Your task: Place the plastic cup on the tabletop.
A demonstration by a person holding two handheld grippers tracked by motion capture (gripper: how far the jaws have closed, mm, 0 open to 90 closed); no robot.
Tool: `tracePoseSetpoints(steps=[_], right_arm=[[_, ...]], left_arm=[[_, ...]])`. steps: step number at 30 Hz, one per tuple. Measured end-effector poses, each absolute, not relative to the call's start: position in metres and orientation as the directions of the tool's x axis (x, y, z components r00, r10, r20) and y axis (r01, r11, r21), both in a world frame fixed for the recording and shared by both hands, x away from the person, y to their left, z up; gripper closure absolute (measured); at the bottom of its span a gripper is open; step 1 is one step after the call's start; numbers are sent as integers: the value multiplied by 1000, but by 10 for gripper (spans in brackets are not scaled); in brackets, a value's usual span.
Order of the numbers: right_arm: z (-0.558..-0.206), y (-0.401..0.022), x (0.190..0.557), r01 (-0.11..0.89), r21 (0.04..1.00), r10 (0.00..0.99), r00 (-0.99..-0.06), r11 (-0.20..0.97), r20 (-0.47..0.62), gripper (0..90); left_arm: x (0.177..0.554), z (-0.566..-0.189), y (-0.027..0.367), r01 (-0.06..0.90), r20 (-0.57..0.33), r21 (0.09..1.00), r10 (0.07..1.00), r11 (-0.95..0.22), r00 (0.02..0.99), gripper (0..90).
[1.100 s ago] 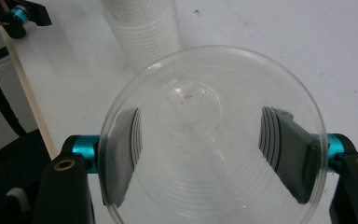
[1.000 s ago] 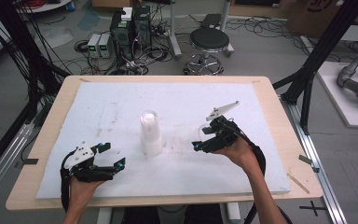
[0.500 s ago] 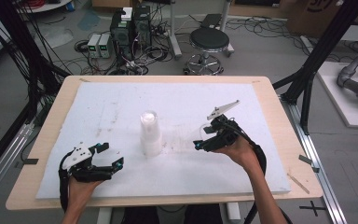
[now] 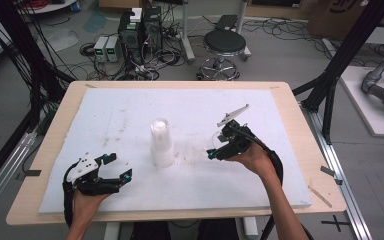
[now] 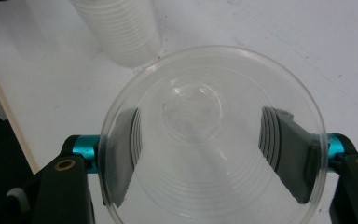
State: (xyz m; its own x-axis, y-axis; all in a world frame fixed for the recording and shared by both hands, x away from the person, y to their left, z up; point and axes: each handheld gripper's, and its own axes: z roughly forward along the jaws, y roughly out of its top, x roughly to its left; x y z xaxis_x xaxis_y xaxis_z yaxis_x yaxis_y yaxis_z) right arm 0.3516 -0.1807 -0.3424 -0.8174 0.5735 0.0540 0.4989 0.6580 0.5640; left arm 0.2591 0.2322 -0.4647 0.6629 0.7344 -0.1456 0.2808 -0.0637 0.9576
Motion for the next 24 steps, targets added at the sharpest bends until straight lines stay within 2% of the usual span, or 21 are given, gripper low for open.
tracePoseSetpoints(steps=[24], right_arm=[[-373,-147,373,502,407,548,-837,763,6,299]], left_arm=[[262,-465,232,294,-147,953,731,-76,666,128]])
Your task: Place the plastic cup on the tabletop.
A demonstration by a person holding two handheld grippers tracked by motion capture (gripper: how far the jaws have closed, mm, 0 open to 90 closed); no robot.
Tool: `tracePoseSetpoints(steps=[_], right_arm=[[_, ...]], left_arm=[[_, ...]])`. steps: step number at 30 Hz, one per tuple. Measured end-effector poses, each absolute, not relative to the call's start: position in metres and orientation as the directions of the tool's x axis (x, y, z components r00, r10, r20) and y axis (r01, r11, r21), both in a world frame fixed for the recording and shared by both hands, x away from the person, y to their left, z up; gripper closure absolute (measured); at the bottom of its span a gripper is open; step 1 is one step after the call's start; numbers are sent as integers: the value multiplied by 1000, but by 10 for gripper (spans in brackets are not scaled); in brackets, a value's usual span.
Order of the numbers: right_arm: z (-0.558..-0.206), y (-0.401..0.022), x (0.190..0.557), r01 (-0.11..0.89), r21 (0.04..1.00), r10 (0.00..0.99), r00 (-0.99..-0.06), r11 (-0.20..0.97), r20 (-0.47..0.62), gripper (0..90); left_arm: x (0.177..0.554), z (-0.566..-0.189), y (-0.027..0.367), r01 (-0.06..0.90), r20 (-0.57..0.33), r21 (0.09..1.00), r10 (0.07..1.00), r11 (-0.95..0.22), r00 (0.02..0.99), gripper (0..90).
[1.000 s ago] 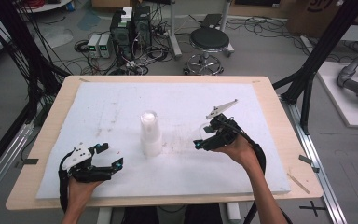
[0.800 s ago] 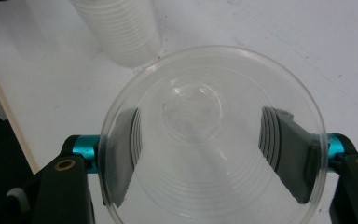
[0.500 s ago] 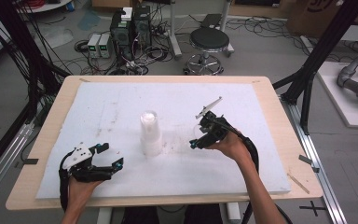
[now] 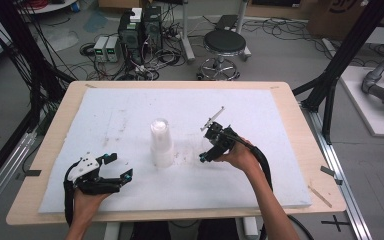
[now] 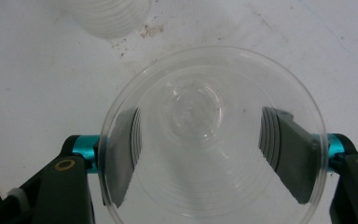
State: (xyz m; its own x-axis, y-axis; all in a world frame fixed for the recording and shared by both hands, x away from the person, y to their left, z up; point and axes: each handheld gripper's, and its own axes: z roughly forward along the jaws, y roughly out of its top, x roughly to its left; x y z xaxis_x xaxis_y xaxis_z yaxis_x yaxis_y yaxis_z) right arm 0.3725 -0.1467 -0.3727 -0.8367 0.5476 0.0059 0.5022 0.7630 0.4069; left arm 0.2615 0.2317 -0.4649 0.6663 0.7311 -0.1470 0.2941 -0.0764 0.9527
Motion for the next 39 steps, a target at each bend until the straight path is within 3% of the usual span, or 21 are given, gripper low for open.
tracePoseSetpoints(steps=[6,21,27,32,39], right_arm=[[-376,-138,374,501,372,543,-840,781,-8,299],[-379,-128,376,474,399,532,-845,785,-42,298],[-382,-128,376,451,414,514,-856,791,-50,256],[-391,-129,378,452,422,520,-852,786,-57,162],[-393,-131,378,459,447,535,-843,767,-51,150]], left_arm=[[262,-465,232,295,-148,953,731,-76,666,128],[262,-465,232,295,-151,953,727,-74,670,128],[262,-465,232,295,-152,953,727,-72,669,128],[262,-465,233,298,-155,952,726,-71,670,128],[262,-465,233,297,-155,952,725,-72,671,128]])
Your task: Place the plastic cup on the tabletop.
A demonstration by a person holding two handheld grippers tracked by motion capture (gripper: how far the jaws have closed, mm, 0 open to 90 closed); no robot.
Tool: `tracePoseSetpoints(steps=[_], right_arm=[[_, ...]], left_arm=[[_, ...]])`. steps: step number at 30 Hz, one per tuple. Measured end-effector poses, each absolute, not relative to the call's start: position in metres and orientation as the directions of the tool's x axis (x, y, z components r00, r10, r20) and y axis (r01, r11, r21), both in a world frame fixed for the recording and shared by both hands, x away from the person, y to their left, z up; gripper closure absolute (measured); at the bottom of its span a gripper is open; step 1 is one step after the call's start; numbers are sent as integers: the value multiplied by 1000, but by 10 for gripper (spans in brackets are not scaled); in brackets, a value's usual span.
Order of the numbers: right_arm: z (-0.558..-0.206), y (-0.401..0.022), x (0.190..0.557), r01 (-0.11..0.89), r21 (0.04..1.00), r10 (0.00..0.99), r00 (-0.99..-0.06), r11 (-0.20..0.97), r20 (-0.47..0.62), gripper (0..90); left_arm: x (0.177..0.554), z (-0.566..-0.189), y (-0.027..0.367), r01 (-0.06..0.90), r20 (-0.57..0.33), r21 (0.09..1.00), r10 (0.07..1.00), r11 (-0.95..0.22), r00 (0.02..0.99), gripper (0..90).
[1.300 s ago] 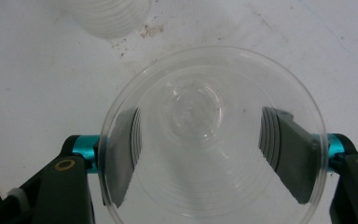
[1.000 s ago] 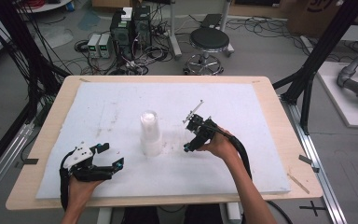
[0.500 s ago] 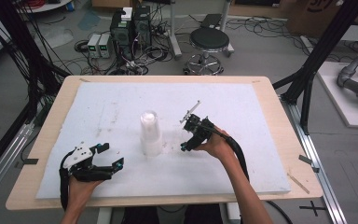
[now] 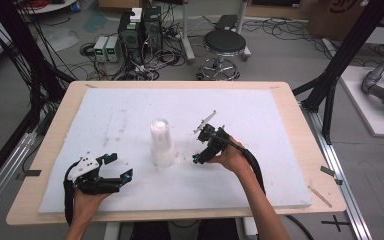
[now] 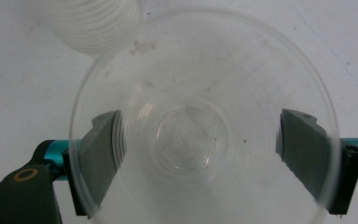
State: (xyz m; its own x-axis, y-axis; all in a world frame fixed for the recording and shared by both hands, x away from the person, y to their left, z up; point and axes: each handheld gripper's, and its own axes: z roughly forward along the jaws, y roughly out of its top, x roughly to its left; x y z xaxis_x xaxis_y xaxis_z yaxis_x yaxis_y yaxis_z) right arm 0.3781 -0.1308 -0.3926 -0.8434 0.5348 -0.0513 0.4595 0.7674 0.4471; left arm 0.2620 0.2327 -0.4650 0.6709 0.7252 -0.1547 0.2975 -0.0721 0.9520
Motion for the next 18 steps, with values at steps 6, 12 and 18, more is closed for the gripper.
tracePoseSetpoints(steps=[6,12,18], right_arm=[[-393,-134,378,454,464,536,-842,761,-54,150],[-393,-138,375,457,483,546,-836,746,-51,149],[-395,-145,369,451,512,555,-829,731,-63,142]], left_arm=[[262,-465,232,297,-155,952,727,-71,669,128],[262,-465,233,296,-155,952,727,-70,669,128],[261,-465,233,293,-158,954,725,-63,670,128]])
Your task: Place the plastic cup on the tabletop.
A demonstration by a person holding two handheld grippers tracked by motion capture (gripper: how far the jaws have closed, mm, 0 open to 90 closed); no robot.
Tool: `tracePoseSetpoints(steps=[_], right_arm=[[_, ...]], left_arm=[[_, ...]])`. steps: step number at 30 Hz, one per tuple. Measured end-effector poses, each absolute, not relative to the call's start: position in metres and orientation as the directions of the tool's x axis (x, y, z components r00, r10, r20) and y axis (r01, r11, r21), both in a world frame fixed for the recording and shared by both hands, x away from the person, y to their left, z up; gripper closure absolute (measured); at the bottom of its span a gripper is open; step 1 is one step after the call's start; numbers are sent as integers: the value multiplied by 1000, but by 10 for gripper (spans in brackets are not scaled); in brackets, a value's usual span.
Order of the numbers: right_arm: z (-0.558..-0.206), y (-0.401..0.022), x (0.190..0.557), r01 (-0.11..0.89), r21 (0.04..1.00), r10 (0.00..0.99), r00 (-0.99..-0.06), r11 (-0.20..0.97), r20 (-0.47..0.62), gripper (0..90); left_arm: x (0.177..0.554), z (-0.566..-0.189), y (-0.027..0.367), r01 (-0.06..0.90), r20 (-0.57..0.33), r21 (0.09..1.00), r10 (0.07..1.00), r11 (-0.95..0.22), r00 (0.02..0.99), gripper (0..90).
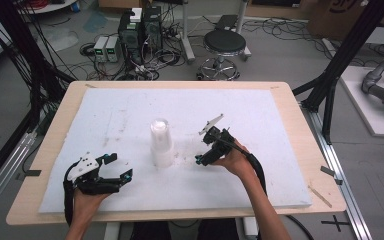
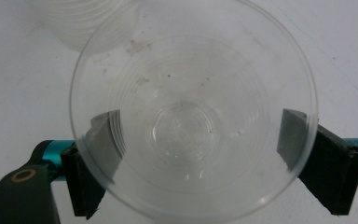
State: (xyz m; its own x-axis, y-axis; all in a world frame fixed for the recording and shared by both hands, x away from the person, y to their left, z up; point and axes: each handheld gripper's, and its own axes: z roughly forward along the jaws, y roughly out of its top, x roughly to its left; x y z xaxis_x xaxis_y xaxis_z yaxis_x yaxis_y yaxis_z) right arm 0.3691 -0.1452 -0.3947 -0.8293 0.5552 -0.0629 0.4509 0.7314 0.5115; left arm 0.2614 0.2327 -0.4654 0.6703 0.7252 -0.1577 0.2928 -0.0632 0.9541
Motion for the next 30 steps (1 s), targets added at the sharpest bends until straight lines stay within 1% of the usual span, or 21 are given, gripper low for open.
tracePoseSetpoints(steps=[8,15,17,18,22,25,27,28,30], right_arm=[[-397,-165,356,452,569,573,-819,687,-41,143],[-402,-196,329,385,691,583,-810,612,-65,144],[-404,-208,321,362,739,606,-792,568,-77,144],[-406,-216,317,357,767,621,-781,533,-67,144],[-413,-238,305,357,825,668,-743,438,-33,145],[-417,-248,298,333,841,683,-728,427,-58,145],[-421,-255,295,343,847,695,-718,406,-43,145],[-422,-258,293,331,855,701,-711,399,-52,145],[-426,-264,291,331,867,711,-702,371,-36,145]], left_arm=[[261,-465,232,285,-144,956,727,-73,671,128],[260,-465,233,282,-147,957,727,-67,671,129],[259,-465,233,277,-141,958,730,-69,668,129],[259,-465,233,276,-137,958,730,-74,670,129],[258,-465,232,276,-135,958,734,-74,666,130],[259,-465,232,280,-138,957,739,-71,659,130],[258,-465,233,273,-135,960,741,-67,657,130],[257,-466,232,267,-131,962,745,-65,654,131],[256,-465,232,261,-121,963,744,-74,657,131]])
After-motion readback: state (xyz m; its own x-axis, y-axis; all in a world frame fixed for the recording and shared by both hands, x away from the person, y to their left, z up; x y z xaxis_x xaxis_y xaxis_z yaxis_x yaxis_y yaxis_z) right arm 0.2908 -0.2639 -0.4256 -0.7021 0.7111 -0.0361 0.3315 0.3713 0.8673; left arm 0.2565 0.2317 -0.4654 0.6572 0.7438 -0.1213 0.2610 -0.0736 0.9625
